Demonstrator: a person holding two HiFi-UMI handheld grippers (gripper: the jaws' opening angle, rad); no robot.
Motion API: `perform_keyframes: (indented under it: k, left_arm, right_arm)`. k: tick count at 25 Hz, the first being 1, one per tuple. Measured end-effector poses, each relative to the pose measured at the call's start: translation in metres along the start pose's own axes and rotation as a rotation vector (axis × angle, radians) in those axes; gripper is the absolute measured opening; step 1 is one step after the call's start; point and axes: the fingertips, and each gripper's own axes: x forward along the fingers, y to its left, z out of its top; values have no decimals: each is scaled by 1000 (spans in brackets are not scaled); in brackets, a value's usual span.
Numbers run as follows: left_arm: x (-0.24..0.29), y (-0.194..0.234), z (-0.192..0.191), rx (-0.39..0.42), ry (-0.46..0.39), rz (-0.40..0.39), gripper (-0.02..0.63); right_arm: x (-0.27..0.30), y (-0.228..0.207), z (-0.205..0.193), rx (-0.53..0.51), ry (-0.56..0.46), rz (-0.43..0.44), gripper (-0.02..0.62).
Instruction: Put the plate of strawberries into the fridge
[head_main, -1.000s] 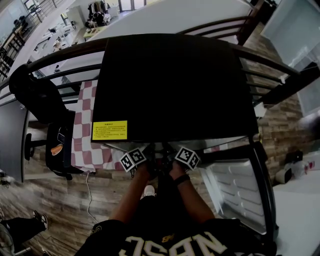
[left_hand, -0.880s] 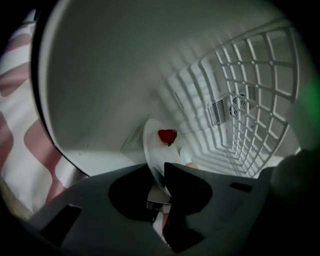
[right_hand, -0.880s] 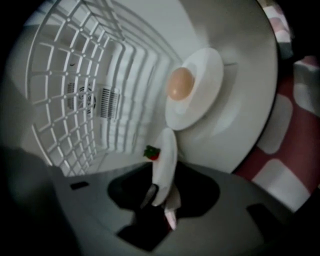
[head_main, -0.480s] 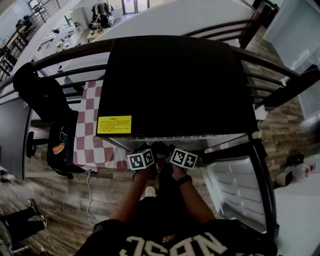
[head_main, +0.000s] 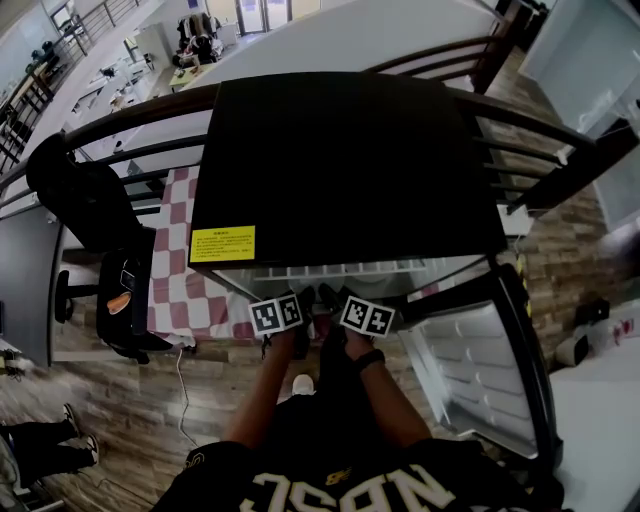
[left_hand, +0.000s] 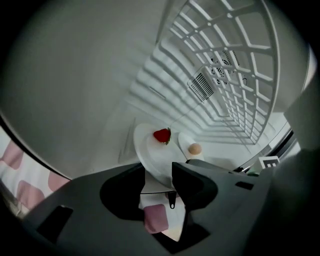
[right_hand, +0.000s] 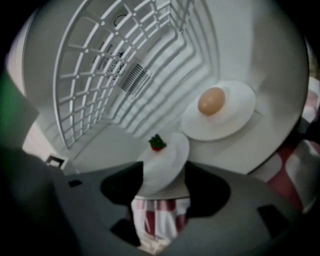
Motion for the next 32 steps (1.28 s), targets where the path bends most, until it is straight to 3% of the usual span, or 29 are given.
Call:
perform_keyframes:
  k: [4,9,17,22,27,32]
  left_arm:
    - [-4,3,-9,92,26,30,192]
    - [-8,10,-21,325,102,138,219]
    - [-20,17,-22,404,54,178,219]
    - [-43,2,-11,524,-59,155,219]
    - [-79,-26,5,620,-244,125,216]
    - [-118,-56,15,644,-367,66,166]
  right_arm:
    - [-2,-4,9,-62,-6,-13,262]
    - [-4,-11,9,-188,8,-79,268]
    - [-18,-17,11,-376,17,-166,268]
    - [-40,0,25,-509,-68,-184,268]
    - [-70,34,34,-658,-160,-180,256]
    - [-108,81,36,-766,-275,-164,116]
